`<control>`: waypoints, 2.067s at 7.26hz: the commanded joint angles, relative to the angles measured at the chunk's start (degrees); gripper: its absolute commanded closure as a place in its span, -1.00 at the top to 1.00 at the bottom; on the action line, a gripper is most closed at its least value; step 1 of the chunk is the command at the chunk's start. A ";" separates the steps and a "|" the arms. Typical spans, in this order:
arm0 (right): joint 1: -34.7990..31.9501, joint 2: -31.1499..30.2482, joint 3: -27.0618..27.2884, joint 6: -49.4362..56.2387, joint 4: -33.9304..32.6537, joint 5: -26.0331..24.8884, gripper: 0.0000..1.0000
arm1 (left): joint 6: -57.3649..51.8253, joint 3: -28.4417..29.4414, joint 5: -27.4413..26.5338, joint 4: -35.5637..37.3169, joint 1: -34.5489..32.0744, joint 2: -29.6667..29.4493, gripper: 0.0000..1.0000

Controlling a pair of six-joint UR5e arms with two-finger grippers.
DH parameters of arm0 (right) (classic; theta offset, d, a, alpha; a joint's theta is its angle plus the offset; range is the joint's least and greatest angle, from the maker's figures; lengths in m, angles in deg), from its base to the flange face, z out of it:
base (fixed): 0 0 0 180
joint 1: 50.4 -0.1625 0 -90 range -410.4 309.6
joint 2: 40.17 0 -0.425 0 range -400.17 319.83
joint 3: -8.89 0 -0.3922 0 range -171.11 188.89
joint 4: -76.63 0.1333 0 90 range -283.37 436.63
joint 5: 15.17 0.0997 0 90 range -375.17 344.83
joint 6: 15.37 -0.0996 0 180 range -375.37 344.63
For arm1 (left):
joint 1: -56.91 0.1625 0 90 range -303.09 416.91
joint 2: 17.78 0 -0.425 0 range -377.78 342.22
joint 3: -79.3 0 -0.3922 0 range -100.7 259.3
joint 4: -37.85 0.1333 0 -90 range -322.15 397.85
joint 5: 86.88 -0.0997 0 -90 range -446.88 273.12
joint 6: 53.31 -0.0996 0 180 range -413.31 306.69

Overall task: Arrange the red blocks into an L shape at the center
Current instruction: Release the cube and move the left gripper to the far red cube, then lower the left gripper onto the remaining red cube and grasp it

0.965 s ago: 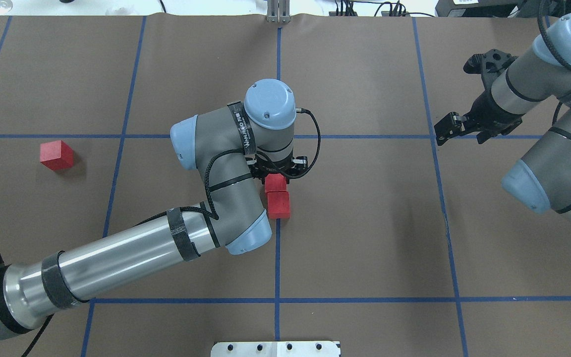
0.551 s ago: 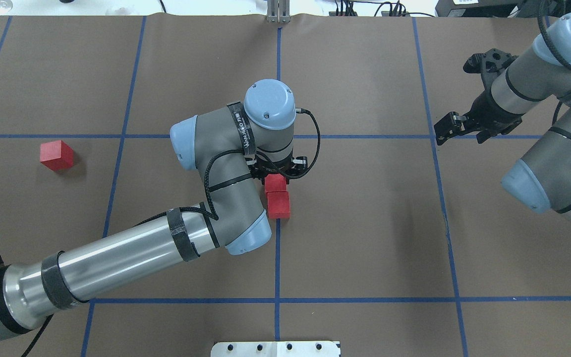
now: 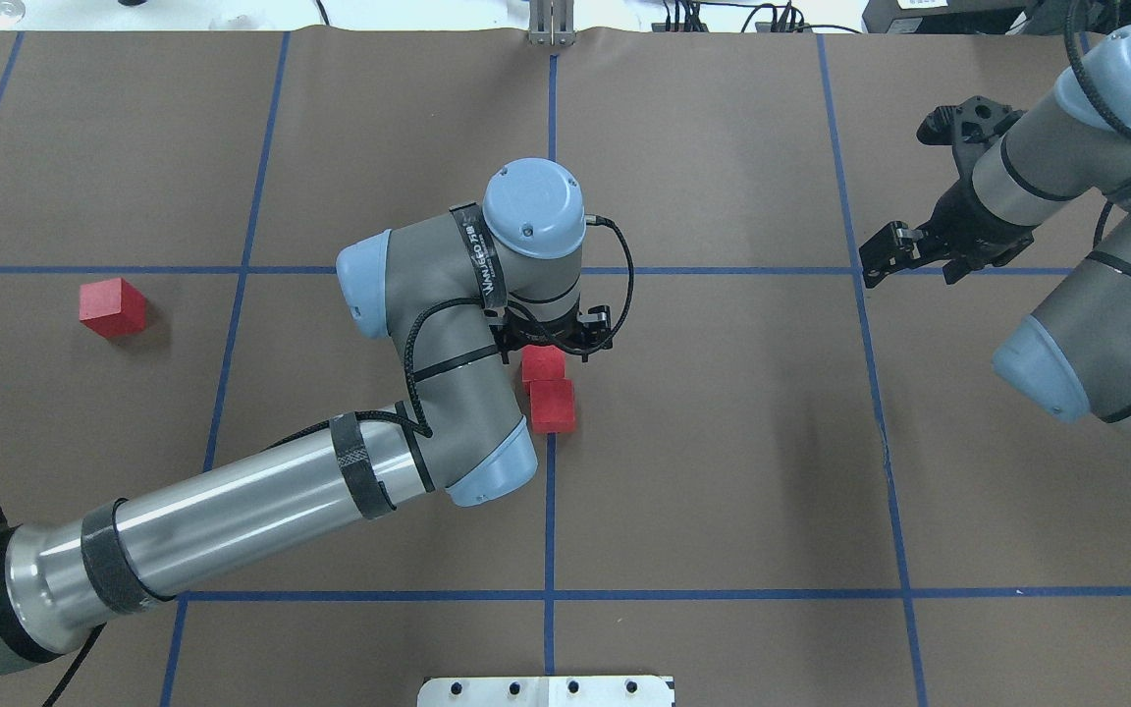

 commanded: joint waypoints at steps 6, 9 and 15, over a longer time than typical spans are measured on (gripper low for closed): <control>0.00 0.16 -0.22 0.44 0.00 -0.53 1.00 | -9.71 -31.82 5.62 1.39 -11.87 29.70 1.00; 0.62 0.78 -0.39 0.79 0.00 -1.67 1.00 | -22.98 -26.34 10.94 -12.01 -25.21 45.01 0.99; 0.62 0.69 -0.04 0.53 0.00 -1.58 1.00 | -13.62 -15.14 17.31 -13.29 -30.62 42.07 0.99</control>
